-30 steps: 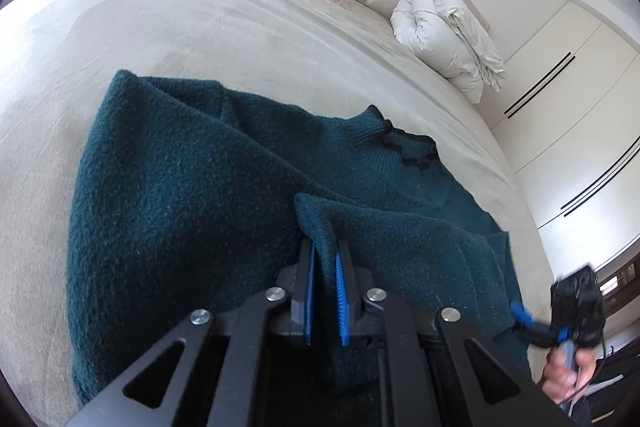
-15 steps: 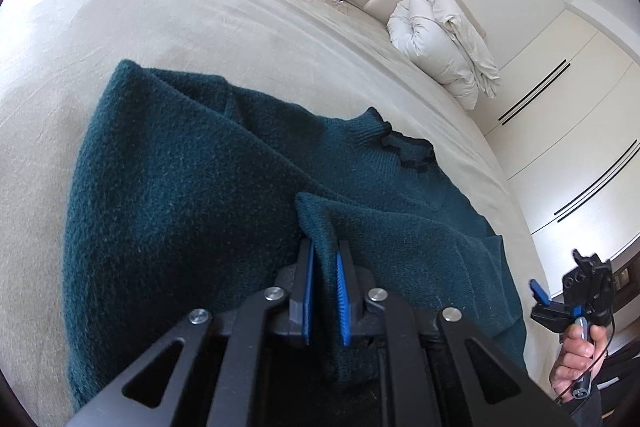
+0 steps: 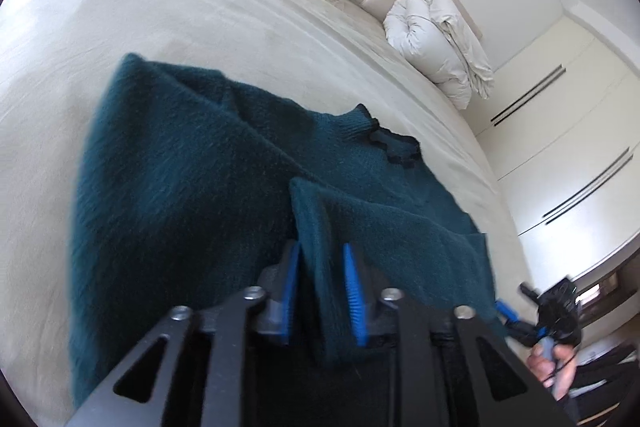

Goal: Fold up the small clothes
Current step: 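Grasp the sweater hem with both grippers and fold it toward the collar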

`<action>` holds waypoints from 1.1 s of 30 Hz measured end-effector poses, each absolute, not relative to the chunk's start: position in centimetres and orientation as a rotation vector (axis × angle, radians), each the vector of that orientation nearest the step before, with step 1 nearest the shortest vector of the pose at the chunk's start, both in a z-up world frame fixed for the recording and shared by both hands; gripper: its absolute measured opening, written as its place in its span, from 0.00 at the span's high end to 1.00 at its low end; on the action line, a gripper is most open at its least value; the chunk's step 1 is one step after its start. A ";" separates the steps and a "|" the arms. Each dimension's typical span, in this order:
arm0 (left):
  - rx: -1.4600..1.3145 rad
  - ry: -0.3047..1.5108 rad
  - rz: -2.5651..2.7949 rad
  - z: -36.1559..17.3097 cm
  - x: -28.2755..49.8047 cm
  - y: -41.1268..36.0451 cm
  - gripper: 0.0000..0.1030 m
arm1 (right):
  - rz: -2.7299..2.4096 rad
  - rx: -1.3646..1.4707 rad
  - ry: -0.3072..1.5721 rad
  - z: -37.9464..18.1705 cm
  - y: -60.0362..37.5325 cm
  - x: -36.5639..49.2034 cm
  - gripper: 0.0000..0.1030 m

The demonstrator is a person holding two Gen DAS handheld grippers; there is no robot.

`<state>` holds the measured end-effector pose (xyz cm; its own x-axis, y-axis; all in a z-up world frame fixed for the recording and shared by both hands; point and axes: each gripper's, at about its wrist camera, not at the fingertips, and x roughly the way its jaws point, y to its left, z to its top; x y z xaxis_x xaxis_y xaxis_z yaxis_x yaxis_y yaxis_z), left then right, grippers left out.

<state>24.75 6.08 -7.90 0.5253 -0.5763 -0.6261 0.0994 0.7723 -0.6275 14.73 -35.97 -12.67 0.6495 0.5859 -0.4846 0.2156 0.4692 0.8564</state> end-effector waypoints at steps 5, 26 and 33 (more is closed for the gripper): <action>-0.551 0.830 -0.395 -3.3 16.8 10.4 0.25 | 0.085 0.967 0.887 -10.3 -37.3 8.0 0.43; -0.482 1.108 -0.322 -6.2 -5.7 14.5 0.33 | 0.055 0.744 1.028 -9.1 -31.7 -11.7 0.43; -0.493 1.199 -0.364 -7.2 -7.2 14.1 0.47 | 0.060 0.706 1.061 -8.8 -30.8 -13.5 0.43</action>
<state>-7.18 14.08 -7.22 0.3266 -0.5168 -0.7914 0.0099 0.8391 -0.5439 -13.52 -30.83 -8.80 0.5078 0.3716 -0.7772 0.2814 0.7811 0.5574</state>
